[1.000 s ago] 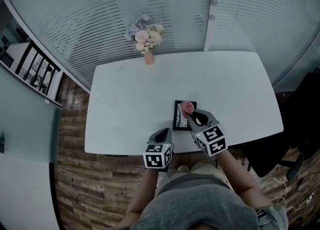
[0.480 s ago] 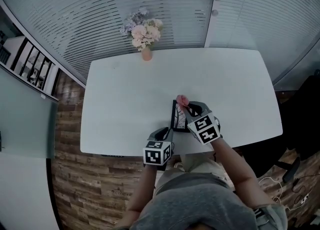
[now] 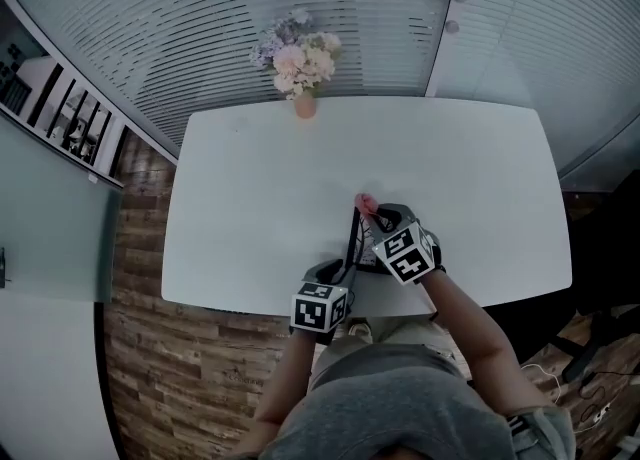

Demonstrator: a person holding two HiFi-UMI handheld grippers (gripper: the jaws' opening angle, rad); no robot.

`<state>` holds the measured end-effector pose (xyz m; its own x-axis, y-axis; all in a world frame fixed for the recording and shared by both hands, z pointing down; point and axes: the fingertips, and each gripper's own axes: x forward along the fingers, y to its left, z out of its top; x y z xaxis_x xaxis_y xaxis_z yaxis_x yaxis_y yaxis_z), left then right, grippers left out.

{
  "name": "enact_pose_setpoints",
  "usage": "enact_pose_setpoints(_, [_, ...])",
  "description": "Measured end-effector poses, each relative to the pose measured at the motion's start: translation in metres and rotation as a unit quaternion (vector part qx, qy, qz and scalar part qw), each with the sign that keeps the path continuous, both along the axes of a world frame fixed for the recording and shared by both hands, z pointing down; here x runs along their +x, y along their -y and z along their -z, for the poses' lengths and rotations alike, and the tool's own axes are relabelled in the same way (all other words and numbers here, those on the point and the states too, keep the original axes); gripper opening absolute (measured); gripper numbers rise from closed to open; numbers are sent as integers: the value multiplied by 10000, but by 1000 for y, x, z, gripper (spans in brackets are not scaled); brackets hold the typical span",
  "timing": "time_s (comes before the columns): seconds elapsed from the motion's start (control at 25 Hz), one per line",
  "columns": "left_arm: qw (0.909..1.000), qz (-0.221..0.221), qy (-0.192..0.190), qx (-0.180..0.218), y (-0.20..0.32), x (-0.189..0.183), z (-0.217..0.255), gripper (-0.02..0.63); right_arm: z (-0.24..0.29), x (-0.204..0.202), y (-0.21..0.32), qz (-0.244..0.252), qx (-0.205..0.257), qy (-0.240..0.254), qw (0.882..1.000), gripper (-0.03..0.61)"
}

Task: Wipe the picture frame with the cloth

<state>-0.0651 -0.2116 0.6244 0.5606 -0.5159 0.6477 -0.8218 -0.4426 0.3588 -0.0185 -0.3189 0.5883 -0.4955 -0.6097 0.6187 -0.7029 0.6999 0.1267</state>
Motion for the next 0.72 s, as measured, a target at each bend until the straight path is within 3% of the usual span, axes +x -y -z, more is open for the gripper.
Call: enact_pose_setpoints(0.72, [9997,-30,5,-257,1,2,-8,100,-26,-5,8,214,-78,-399,9989,37])
